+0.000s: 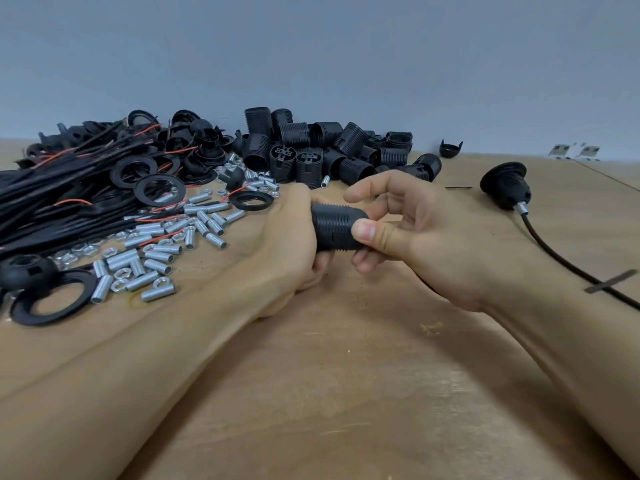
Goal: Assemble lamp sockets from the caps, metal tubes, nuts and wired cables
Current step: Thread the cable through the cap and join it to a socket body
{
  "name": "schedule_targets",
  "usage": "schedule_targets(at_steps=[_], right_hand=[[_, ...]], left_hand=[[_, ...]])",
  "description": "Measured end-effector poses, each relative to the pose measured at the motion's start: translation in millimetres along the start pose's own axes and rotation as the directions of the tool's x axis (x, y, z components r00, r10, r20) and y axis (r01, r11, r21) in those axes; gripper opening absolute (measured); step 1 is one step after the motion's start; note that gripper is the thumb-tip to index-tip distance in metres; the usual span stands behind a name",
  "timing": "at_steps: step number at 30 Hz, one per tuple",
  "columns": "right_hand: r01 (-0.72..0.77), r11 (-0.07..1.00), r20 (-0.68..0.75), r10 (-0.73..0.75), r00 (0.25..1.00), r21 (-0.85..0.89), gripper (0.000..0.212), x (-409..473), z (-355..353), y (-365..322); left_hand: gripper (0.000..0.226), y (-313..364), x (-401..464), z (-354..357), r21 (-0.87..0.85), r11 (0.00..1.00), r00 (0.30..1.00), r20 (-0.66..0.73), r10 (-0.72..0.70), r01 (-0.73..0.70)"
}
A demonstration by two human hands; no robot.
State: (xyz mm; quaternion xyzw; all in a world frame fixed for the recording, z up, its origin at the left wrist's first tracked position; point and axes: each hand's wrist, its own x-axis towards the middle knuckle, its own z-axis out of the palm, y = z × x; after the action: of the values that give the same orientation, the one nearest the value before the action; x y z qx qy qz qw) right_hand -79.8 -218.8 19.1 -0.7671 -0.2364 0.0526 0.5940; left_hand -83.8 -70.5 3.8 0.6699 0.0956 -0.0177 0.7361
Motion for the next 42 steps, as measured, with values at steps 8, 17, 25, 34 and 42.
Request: schedule_targets(at_steps=[8,17,25,34,42], right_hand=[[0.027,0.930,-0.018,-0.036,0.999,-0.366,0.033,10,0,15],[0.012,0.826,-0.070,-0.062,0.996,-0.564,0.031,7,-8,10],[0.053,0.896,-0.148,-0.131,0.980,-0.440,0.035,17,-10,29],[0.101,0.951,-0.256,-0.180,0.950,-0.294,0.036,21,-18,32],[0.228,0.862,-0.150,-0.326,0.933,-0.453,0.044,18,-26,30]], left_hand=[[0.046,-4,20,-11,0.591,0.763,0.940,-0.025,0.341,-0.262],[0.022,7,40,-76,0.998,0.063,0.859,-0.006,0.513,-0.030],[0.014,16,32,-69,0.889,0.209,0.454,-0.001,0.891,-0.408],[0.012,-4,15,-26,-0.058,0.925,0.911,0.159,0.380,-0.376],[0.053,-6,23,-38,-0.011,0.952,0.884,0.368,0.289,-0.306]])
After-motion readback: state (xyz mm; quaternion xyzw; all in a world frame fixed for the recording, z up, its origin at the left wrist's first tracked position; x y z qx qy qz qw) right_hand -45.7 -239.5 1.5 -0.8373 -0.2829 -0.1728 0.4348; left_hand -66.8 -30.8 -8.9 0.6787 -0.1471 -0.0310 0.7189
